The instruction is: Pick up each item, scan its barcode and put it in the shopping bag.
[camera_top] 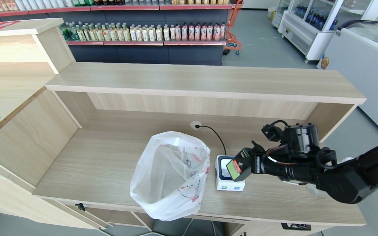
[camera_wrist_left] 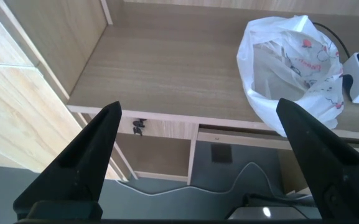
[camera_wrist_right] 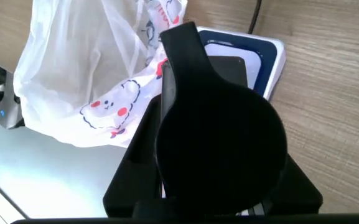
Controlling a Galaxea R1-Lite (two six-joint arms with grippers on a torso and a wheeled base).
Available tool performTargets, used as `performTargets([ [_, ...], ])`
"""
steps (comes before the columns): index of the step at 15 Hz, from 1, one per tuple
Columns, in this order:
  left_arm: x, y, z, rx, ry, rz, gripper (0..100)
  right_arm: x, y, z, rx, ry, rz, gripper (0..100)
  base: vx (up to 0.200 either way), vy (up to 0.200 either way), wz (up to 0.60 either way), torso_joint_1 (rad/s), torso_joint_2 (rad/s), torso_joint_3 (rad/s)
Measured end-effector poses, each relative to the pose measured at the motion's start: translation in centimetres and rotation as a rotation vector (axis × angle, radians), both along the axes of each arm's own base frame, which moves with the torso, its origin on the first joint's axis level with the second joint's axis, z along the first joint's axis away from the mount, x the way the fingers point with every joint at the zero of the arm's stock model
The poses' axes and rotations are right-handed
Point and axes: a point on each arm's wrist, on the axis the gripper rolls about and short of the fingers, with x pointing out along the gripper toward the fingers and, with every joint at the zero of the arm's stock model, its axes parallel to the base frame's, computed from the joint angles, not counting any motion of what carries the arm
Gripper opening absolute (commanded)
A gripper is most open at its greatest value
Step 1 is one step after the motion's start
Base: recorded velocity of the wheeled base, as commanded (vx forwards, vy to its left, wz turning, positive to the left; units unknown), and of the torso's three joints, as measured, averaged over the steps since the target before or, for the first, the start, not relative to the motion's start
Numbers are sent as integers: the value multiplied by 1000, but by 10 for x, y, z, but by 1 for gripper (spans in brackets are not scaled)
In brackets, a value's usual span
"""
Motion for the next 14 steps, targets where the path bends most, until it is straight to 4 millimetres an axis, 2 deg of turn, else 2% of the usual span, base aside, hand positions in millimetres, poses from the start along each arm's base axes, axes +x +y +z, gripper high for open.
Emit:
performTargets([
  [6,0,0,0,0,0,0,100,24,20,-11,2,-5,22,0,0,0,0,0,0,0],
  [11,0,0,0,0,0,0,100,29,26,-25,-27,16,-1,0,0,0,0,0,0,0],
  [14,0,0,0,0,0,0,100,32,29,-26,-16,1,2,0,0,0,0,0,0,0],
])
